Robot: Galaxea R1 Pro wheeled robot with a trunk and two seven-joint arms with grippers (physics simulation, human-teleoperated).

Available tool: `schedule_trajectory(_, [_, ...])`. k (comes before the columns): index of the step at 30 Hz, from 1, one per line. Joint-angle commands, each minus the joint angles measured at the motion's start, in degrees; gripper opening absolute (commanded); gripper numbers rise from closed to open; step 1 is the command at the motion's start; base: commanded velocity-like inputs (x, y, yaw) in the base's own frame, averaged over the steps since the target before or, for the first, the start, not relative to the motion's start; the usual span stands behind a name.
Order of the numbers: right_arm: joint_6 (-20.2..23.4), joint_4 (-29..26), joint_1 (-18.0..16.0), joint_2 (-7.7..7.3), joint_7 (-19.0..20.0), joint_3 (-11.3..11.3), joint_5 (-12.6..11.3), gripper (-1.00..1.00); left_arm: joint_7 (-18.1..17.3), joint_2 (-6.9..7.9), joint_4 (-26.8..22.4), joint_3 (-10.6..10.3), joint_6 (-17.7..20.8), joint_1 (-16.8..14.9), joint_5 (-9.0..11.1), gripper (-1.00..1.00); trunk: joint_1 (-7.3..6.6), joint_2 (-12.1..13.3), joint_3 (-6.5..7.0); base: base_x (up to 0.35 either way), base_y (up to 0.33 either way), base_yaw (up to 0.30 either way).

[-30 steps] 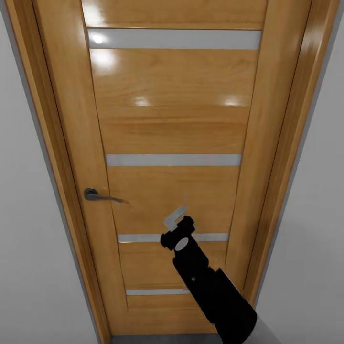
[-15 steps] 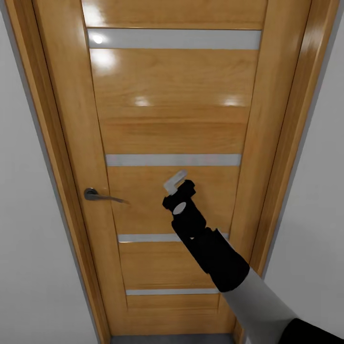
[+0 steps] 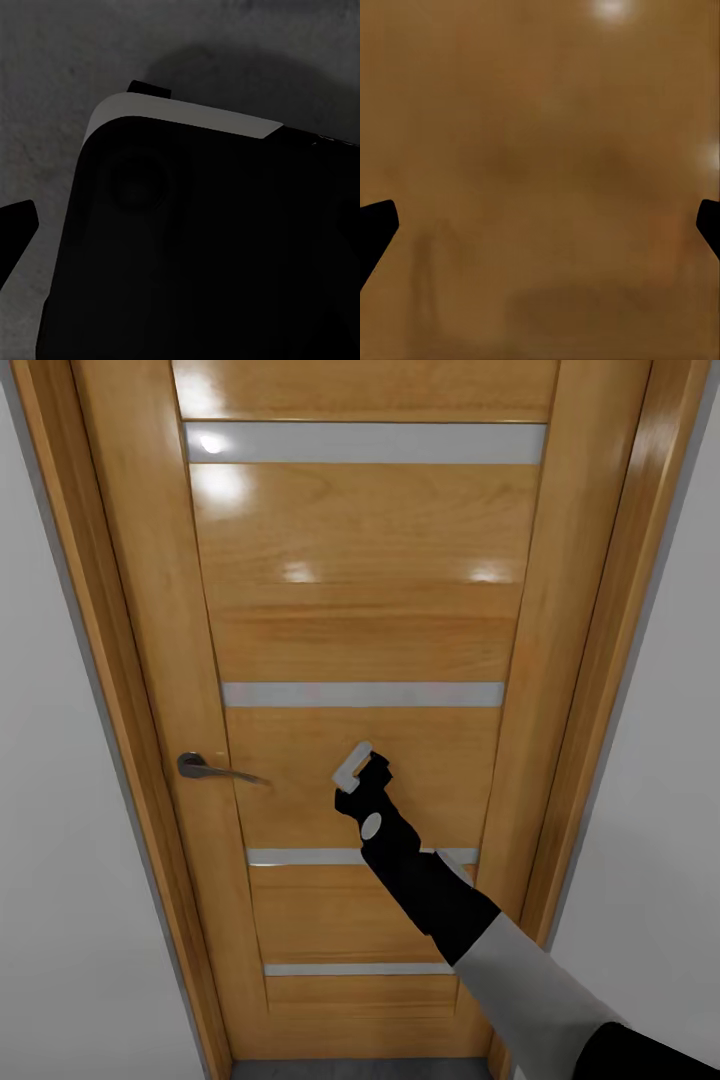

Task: Move the two storage containers from the living room to the garage. In the garage, place one container on the floor and stack the other container on top of it (either order is fine).

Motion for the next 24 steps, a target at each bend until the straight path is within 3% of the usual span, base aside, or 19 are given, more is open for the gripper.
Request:
schedule_trajectory(1, [0.3, -0.3, -0.1, 0.00, 0.0, 0.1, 0.1, 1.00, 0.0, -0.01, 0.0, 0.0, -0.1, 0.0, 0.6, 1.00, 0.00, 0.0, -0.05, 0.000, 0.000, 0.000])
schedule_trajectory(17, [0.4, -0.3, -0.1, 0.00, 0.0, 0.2, -0.3, 1.00, 0.0, 0.00, 0.0, 0.0, -0.1, 0.0, 0.6, 1.00, 0.00, 0.0, -0.05, 0.000, 0.000, 0.000])
schedule_trajectory(24, [0.5, -0.1, -0.1, 0.00, -0.1, 0.2, -2.3, 1.00, 0.0, -0.01, 0.0, 0.0, -0.1, 0.0, 0.6, 1.00, 0.00, 0.0, -0.05, 0.001, 0.000, 0.000])
